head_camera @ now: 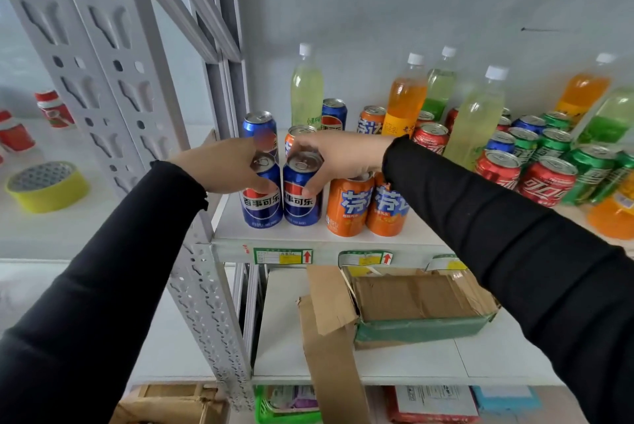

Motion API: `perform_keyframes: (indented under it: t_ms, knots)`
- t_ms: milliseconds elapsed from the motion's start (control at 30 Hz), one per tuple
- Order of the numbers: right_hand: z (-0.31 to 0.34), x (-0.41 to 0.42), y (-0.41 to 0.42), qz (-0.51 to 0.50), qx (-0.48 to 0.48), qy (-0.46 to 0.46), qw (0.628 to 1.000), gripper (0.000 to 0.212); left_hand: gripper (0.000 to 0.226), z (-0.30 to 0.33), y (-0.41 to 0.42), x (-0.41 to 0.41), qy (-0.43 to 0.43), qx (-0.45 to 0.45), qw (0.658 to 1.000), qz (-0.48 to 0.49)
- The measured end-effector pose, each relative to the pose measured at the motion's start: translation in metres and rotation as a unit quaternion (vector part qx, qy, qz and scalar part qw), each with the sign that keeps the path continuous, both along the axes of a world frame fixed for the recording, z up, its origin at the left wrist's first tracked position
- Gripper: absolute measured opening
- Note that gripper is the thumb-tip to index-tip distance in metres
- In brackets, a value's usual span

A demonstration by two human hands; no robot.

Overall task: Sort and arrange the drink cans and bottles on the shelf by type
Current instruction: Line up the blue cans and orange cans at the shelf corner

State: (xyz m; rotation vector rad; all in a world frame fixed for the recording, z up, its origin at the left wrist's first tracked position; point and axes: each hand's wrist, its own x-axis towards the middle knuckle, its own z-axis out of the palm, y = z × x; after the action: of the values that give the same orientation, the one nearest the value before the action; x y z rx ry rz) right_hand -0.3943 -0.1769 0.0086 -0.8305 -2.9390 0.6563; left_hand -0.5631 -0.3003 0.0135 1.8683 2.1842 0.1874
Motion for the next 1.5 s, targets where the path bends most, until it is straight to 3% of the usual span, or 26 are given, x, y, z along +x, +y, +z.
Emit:
perform_keyframes:
  t_ms: [333,467,567,767,900,1100,1367,1500]
  knots:
    - [-0.004,-0.003,-0.004,-0.009,-0.046,0.002,0.999,0.067,0.052,0.001,0.005,-0.009,-0.010,-0.006,1.000,-0.024]
    - [-0.005,0.000,-0.003,-0.012,-0.035,-0.006,0.999,0.077,0.054,0.003,0.007,-0.011,-0.004,-0.024,0.999,-0.028]
    - [0.006,0.009,0.002,-0.025,-0.085,0.007,0.996,0.086,0.050,0.011,0.007,-0.010,-0.015,-0.031,0.999,-0.040]
    - [0.032,0.036,0.044,-0.128,-0.090,0.152,0.976,0.046,0.053,0.036,0.032,-0.010,-0.002,0.127,0.991,0.029]
    - [0.031,0.040,0.062,-0.143,-0.105,0.137,0.975,0.036,0.050,0.046,0.063,-0.015,0.028,0.128,0.991,0.030]
    - [0.028,0.032,0.083,-0.142,-0.098,0.082,0.982,0.039,0.045,0.053,0.104,-0.023,0.046,0.117,0.991,0.042]
    - [0.029,0.004,0.135,-0.185,0.044,0.040,0.981,0.054,0.062,0.035,0.136,-0.034,0.094,0.071,0.988,0.096]
    - [0.028,-0.023,0.160,-0.178,0.113,-0.033,0.977,0.059,0.064,0.020,0.143,-0.038,0.079,0.035,0.989,0.121]
